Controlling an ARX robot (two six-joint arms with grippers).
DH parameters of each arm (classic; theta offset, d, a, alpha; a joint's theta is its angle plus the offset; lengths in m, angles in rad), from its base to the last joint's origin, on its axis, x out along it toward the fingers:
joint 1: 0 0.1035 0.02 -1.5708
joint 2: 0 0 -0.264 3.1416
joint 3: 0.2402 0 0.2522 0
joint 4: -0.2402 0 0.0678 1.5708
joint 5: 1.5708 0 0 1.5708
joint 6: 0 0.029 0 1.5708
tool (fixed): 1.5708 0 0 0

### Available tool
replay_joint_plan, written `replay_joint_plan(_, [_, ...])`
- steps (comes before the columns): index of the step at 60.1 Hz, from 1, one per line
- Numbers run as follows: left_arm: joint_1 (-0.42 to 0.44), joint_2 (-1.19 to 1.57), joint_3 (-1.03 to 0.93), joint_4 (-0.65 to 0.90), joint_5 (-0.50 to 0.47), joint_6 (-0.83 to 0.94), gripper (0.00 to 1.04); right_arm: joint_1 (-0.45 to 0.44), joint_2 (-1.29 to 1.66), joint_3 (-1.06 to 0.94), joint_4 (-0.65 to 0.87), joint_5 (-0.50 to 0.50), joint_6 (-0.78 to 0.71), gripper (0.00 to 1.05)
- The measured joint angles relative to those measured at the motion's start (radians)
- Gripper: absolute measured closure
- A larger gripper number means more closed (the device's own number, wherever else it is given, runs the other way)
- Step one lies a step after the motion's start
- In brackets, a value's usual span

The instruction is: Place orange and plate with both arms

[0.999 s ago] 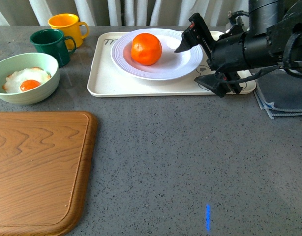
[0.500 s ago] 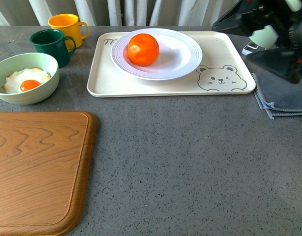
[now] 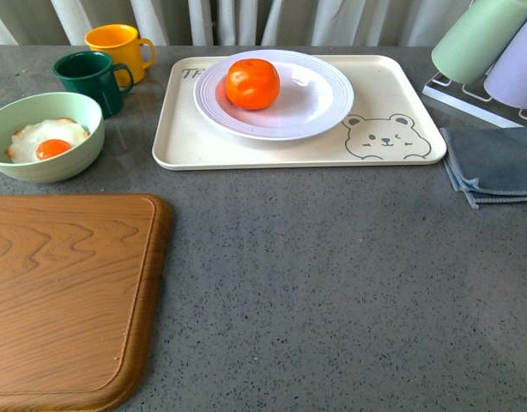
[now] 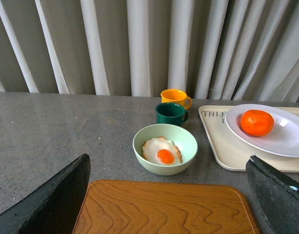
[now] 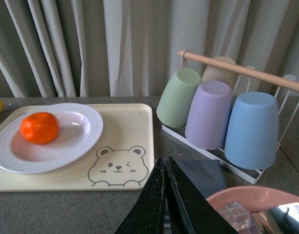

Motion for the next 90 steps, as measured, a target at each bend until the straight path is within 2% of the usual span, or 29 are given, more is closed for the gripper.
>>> replay_joint_plan(6, [0.000, 0.000, 0.000, 0.000, 0.000, 0.000, 0.09, -0.031, -0.027, -0.058, 0.040, -0.037, 0.000, 1.03])
replay_joint_plan(8, [0.000, 0.000, 0.000, 0.000, 0.000, 0.000, 0.09, -0.055, -0.045, -0.078, 0.027, -0.072, 0.000, 1.03])
replay_joint_plan(15, [0.000, 0.000, 0.000, 0.000, 0.000, 0.000, 0.09, -0.081, -0.129, -0.107, -0.033, -0.075, 0.000, 1.03])
replay_joint_plan(57, [0.000, 0.000, 0.000, 0.000, 0.000, 0.000, 0.09, -0.082, -0.662, -0.151, -0.486, -0.079, 0.000, 1.03])
replay_joint_plan(90, [0.000, 0.000, 0.000, 0.000, 0.000, 0.000, 0.09, -0.082, -0.890, -0.151, -0.706, -0.079, 0.000, 1.03])
